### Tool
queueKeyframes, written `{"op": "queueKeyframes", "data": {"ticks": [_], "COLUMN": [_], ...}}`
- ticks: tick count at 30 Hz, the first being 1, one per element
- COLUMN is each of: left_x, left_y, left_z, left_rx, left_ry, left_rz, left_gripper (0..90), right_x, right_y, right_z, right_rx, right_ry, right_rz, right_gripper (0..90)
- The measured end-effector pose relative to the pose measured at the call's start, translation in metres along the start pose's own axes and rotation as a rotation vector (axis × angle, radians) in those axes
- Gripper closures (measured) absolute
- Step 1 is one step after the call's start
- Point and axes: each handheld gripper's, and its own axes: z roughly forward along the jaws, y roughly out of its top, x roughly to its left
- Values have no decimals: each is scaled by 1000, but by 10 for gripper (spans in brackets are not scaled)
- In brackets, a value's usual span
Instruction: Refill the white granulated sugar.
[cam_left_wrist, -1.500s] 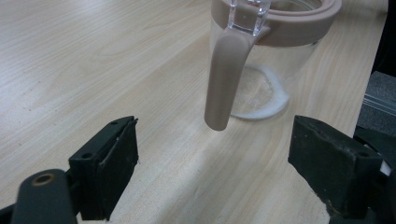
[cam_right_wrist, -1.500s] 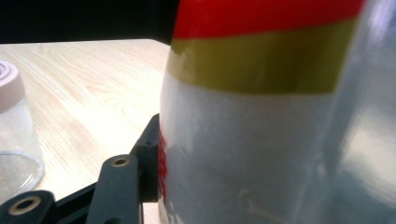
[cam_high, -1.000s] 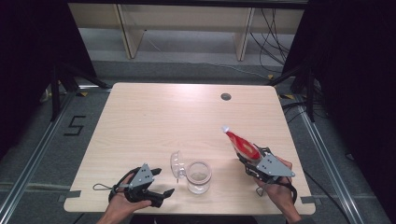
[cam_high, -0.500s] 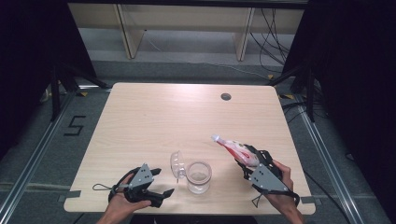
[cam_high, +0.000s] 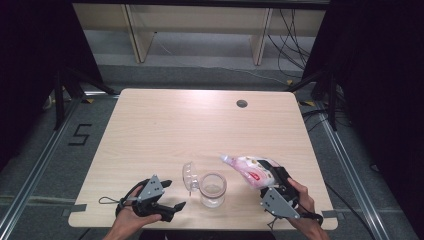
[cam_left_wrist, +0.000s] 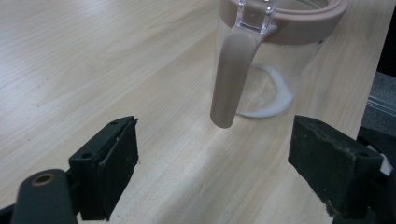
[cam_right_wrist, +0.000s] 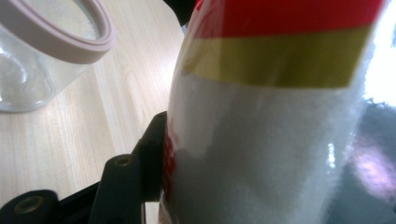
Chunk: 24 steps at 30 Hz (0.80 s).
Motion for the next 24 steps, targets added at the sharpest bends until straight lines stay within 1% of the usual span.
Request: {"op": "queueKeyframes", "data": {"ticks": [1,2,3,5,6,7,8,9,10,11,12,13,14,15,16,17,18,19,20,21,22,23,24], "left_x": [0,0,0,0,0,0,0,0,0,0,0,0,0,1,1,1,0,0,0,0,0,-1,0], "left_y": [0,0,0,0,0,0,0,0,0,0,0,0,-1,-1,-1,-1,0,-1,-1,0,0,-1,-1], "left_z": [0,0,0,0,0,0,0,0,0,0,0,0,1,0,0,0,0,1,1,0,0,1,1], "left_rx": [0,1,2,4,3,3,2,-1,-1,-1,0,-4,0,10,9,9,6,-8,-8,5,5,-7,-5], "left_ry": [0,0,0,-1,-1,-1,0,1,1,0,0,1,7,15,14,14,11,-1,-1,10,10,6,1], "left_rz": [0,1,2,5,4,3,0,-9,-9,-5,-1,-12,-6,0,-2,-2,-5,-14,-13,-5,-5,-13,-12], "left_gripper": [155,155,155,155,155,155,155,155,155,155,155,155,155,155,155,155,155,155,155,155,155,155,155], "right_x": [1,2,4,7,6,8,7,8,8,11,12,13,13,11,14,14,14,16,12,14,14,13,18], "right_y": [1,2,3,4,6,6,7,8,8,8,9,10,10,12,12,13,13,14,17,17,17,18,16], "right_z": [0,-1,-1,-2,-1,-2,-1,-1,-1,-2,-2,-3,-3,-3,-4,-4,-4,-4,-4,-5,-5,-2,-4], "right_rx": [-3,-2,2,14,9,17,10,13,13,27,37,40,40,41,42,32,32,42,38,39,39,5,29], "right_ry": [1,-1,-4,-2,0,0,4,3,3,18,16,15,15,10,11,-3,-3,-8,-6,-7,-7,3,-1], "right_rz": [-5,-26,-18,-27,-77,-56,-95,-121,-121,-96,-105,-139,-139,-193,-162,-207,-207,-215,-302,-283,-283,-305,-237], "right_gripper": [489,489,490,490,490,490,490,490,490,491,491,491,491,491,492,492,492,492,492,492,492,492,492]}}
